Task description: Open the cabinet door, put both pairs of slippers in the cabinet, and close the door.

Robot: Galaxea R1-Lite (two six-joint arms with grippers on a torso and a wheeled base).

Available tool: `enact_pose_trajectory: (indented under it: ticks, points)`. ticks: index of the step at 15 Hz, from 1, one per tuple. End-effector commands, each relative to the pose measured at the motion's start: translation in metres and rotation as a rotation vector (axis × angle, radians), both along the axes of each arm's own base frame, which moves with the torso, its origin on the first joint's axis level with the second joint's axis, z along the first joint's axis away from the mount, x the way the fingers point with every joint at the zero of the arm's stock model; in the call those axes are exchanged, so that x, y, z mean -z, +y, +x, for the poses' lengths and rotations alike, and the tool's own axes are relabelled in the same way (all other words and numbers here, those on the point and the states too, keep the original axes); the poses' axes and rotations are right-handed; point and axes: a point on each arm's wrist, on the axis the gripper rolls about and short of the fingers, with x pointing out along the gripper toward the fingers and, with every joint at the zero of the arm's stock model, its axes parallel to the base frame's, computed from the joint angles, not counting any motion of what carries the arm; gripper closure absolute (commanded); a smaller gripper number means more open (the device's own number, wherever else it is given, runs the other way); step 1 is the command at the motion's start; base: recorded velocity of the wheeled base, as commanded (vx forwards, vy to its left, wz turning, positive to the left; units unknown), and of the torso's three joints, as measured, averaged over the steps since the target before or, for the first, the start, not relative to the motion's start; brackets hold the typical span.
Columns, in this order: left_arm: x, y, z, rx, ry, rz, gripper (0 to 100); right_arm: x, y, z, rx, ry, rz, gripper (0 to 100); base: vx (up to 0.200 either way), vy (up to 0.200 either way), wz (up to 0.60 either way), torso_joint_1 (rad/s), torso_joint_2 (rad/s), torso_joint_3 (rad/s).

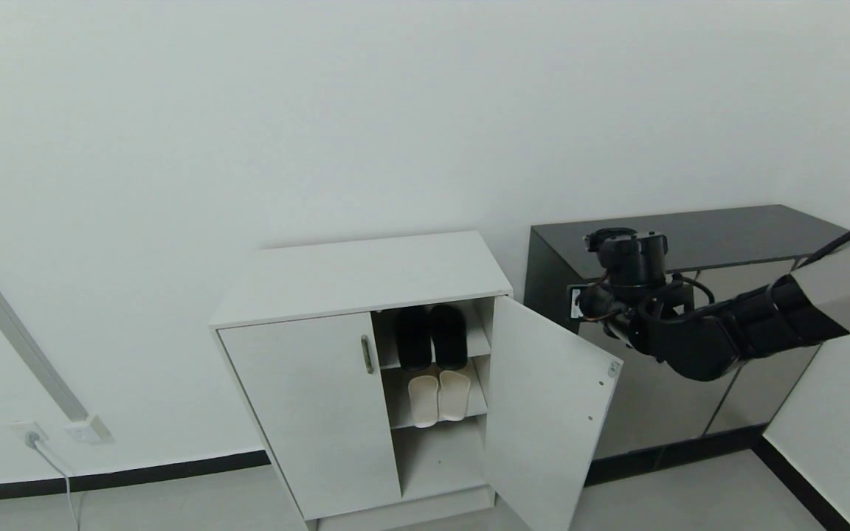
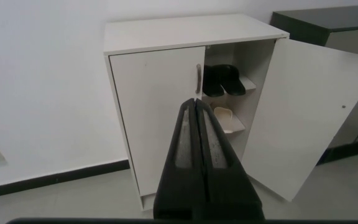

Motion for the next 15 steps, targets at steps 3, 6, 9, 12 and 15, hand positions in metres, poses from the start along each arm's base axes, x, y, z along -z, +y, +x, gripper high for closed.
enact_pose_trajectory:
  ticks: [3,6,9,12,15]
  points:
    - [0.000,0.000,0.000,-0.001,-0.001,0.001,100,0.024,-0.008,0.021,0.034,0.036,-0.015,100,0.000,0.000,0.00,0.000,0.00,0.000]
    - [0.000,0.000,0.000,-0.001,0.000,0.001,100,0.035,-0.014,0.029,0.035,0.057,-0.014,100,0.000,0.000,0.00,0.000,0.00,0.000]
    - [0.000,0.000,0.000,-0.001,0.002,0.001,100,0.052,-0.018,0.037,0.044,0.088,-0.024,100,0.000,0.000,0.00,0.000,0.00,0.000]
    - [0.000,0.000,0.000,-0.001,0.000,0.001,100,0.065,-0.019,0.042,0.047,0.111,-0.028,100,0.000,0.000,0.00,0.000,0.00,0.000]
    - [0.000,0.000,0.000,-0.001,0.000,0.001,100,0.071,-0.018,0.043,0.047,0.124,-0.034,100,0.000,0.000,0.00,0.000,0.00,0.000]
